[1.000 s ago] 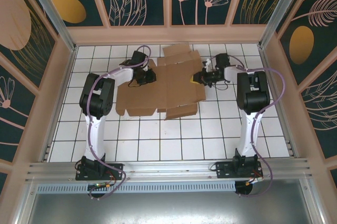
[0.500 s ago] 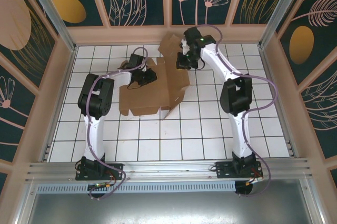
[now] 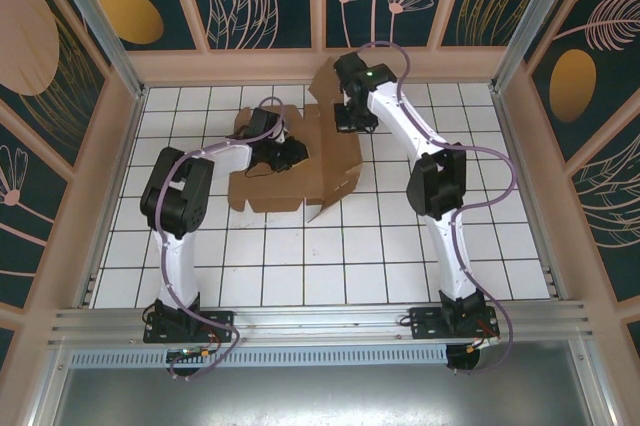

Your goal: Fold the paper box

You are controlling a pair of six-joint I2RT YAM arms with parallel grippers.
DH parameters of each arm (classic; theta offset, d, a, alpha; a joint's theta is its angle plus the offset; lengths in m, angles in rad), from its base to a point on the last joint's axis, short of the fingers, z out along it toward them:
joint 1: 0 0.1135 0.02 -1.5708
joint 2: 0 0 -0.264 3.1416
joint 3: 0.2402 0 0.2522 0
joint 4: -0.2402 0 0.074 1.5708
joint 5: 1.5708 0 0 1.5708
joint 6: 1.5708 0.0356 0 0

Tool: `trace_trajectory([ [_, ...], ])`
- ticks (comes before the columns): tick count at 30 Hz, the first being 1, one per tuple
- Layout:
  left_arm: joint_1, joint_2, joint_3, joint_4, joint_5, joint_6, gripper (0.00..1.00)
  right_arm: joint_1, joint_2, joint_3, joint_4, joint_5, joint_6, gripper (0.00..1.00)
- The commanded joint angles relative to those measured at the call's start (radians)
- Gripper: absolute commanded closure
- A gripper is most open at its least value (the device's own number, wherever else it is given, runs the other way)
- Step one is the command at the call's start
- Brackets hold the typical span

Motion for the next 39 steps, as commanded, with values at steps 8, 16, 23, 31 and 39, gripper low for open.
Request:
trace_trajectory([
  [8, 0.069, 0.053, 0.082, -0.194, -0.161, 0.083, 0.78, -0.059, -0.127, -0.131, 0.081, 0.196, -0.091, 0.99],
  [16, 0.041, 0.142, 0.105, -0.155, -0.055, 0.047, 0.79, -0.103, -0.189, -0.169, 0.093, 0.051, -0.08, 0.95],
  [23, -0.055, 0.129, 0.024, -0.091, 0.012, -0.019, 0.81, -0.112, -0.248, -0.229, 0.102, -0.101, -0.042, 0.88],
  [31, -0.121, 0.036, -0.116, 0.034, 0.066, -0.116, 0.83, -0.081, -0.308, -0.297, 0.091, -0.071, -0.028, 0.82],
  [39, -0.144, 0.031, -0.1, 0.039, 0.062, -0.114, 0.83, 0.052, -0.168, -0.261, 0.027, 0.172, -0.004, 0.76],
])
